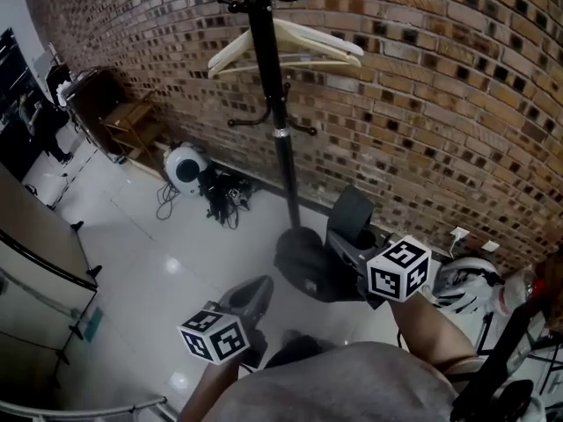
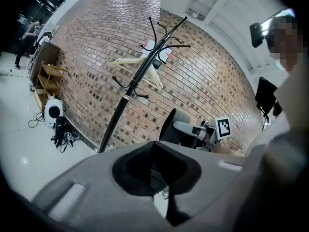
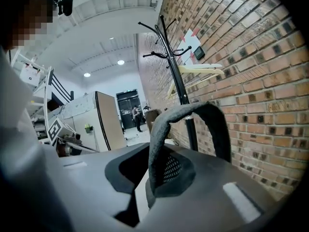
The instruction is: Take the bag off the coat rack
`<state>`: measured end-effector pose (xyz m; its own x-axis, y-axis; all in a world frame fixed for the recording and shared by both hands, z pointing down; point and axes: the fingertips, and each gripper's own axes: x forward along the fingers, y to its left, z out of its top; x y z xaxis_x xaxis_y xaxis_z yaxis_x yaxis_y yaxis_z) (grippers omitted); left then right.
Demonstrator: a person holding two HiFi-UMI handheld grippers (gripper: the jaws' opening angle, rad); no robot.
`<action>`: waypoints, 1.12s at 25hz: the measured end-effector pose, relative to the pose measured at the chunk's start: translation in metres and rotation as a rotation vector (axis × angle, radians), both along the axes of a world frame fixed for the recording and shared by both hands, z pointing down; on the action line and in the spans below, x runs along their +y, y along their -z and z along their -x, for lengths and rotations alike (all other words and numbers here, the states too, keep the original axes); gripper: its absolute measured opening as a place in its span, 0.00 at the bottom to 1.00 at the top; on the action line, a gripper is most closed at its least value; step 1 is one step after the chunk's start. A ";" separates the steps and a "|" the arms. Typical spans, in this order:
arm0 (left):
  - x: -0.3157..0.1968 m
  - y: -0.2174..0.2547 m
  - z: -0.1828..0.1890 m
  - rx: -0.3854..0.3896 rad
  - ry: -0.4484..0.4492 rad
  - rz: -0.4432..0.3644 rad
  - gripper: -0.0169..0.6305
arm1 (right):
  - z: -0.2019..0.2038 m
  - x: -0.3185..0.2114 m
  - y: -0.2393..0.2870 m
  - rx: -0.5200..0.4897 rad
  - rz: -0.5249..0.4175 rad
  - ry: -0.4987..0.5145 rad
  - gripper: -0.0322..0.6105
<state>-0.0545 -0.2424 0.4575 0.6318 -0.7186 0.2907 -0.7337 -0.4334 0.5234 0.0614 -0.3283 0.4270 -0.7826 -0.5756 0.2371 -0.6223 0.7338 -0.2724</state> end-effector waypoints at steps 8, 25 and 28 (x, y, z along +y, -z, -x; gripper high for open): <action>0.074 -0.007 -0.028 0.016 -0.067 0.026 0.03 | -0.018 0.117 -0.025 0.035 0.049 -0.004 0.09; 0.260 0.050 0.017 -0.020 -0.107 -0.127 0.03 | 0.020 0.317 0.012 -0.094 0.068 -0.038 0.09; 0.276 0.057 0.024 -0.020 -0.101 -0.145 0.03 | 0.033 0.338 0.018 -0.102 0.070 -0.005 0.09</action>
